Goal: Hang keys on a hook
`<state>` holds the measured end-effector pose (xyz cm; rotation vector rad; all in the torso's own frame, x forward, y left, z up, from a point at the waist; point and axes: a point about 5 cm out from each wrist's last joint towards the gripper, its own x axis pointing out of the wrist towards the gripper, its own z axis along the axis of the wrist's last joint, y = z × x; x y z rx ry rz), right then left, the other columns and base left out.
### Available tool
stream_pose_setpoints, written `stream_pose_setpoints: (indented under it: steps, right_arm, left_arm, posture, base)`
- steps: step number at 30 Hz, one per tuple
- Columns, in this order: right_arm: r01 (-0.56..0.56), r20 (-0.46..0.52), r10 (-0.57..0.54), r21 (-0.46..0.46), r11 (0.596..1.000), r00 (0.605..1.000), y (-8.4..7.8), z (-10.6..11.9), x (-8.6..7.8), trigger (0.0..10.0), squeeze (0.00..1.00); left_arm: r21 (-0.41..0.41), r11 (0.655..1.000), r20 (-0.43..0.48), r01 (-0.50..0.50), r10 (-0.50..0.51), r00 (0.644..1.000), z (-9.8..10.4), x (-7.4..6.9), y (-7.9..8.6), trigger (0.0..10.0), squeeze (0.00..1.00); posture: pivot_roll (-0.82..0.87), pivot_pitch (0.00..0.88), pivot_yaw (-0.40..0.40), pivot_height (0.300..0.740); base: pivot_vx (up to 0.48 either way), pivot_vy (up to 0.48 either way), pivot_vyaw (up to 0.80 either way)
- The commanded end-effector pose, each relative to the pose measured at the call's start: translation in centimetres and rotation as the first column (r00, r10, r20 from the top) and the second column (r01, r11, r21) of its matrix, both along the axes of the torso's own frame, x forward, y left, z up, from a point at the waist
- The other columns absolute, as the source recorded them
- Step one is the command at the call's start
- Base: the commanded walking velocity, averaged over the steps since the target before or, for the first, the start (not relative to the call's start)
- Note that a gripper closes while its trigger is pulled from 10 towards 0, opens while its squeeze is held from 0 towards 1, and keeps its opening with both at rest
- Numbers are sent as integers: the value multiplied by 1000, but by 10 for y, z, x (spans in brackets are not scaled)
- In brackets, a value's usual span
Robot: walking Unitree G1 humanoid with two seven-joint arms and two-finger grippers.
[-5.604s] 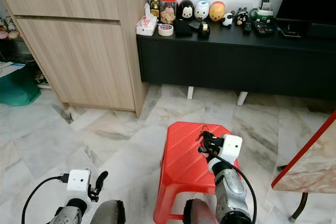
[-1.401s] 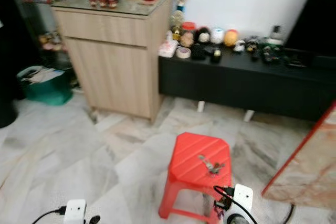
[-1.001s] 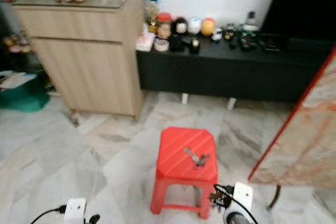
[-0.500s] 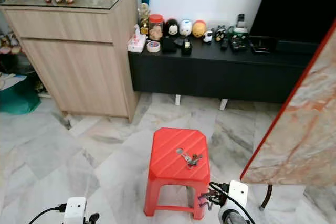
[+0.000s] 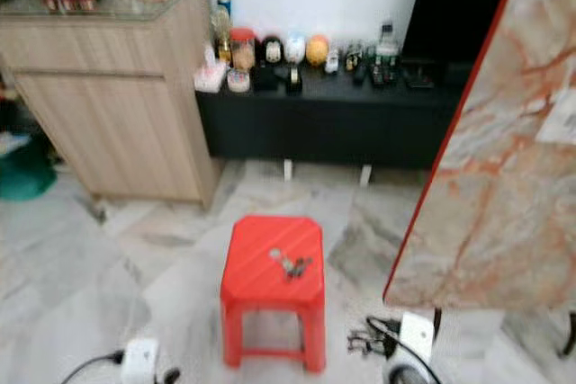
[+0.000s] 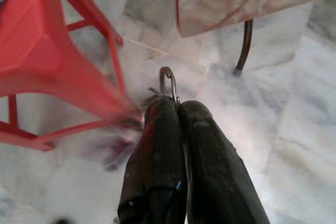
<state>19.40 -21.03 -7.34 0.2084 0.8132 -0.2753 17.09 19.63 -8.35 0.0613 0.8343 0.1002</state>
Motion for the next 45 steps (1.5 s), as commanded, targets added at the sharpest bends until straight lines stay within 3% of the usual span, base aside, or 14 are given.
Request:
stream_pose_setpoints:
  steps: [1,13,19,26,28,30,35,36,44,45]
  right_arm:
    - [-11,28,11,5,1000,1000,4,4,9,10000,0]
    - [-16,15,16,10,1000,1000,7,2,6,10000,0]
    - [-12,26,12,7,1000,1000,7,3,8,10000,0]
    - [17,117,-10,-55,998,993,2,18,30,10000,0]
    - [71,210,-48,-101,992,976,-5,33,46,10000,0]
    - [79,225,-54,-105,991,973,-6,35,48,10000,0]
    - [187,317,-112,-217,958,942,-22,52,58,10000,0]
    - [240,366,-131,-270,933,921,-30,60,61,10000,0]
    - [263,502,-38,-385,885,864,-35,86,73,10000,0]
    - [251,541,7,-401,881,841,-31,93,77,10000,0]
  left_arm:
    - [16,1000,-11,-4,4,1000,0,-2,6,10000,0]
    - [16,1000,-23,11,-10,1000,-1,-3,5,10000,0]
    - [12,1000,-26,5,-4,1000,-2,-4,6,10000,0]
    - [12,1000,-19,-2,2,1000,-1,-2,5,10000,0]
    - [12,1000,-16,-6,6,1000,-1,-2,4,10000,0]
    - [12,1000,-15,-6,6,1000,-1,-2,4,10000,0]
    - [14,1000,-11,-6,6,1000,-1,-2,2,10000,0]
    - [15,1000,-10,-4,4,1000,-1,-2,1,10000,0]
    - [19,1000,0,-3,3,1000,0,0,2,10000,0]
    - [20,1000,3,-4,4,1000,1,0,2,10000,0]
  posture:
    - [19,0,-44,740]
    - [15,0,-37,740]
    - [15,0,-40,740]
    - [14,0,-52,740]
    - [14,0,-55,740]
    - [14,0,-55,740]
    - [11,0,-56,740]
    - [6,0,-55,740]
    - [3,0,-53,740]
    - [-1,0,-51,740]
  base:
    - [0,-472,0]
    - [0,-472,0]
    - [0,-114,0]
    - [0,0,0]
    - [0,0,0]
    - [0,0,0]
    - [0,0,0]
    - [0,0,0]
    - [0,0,0]
    - [0,0,0]
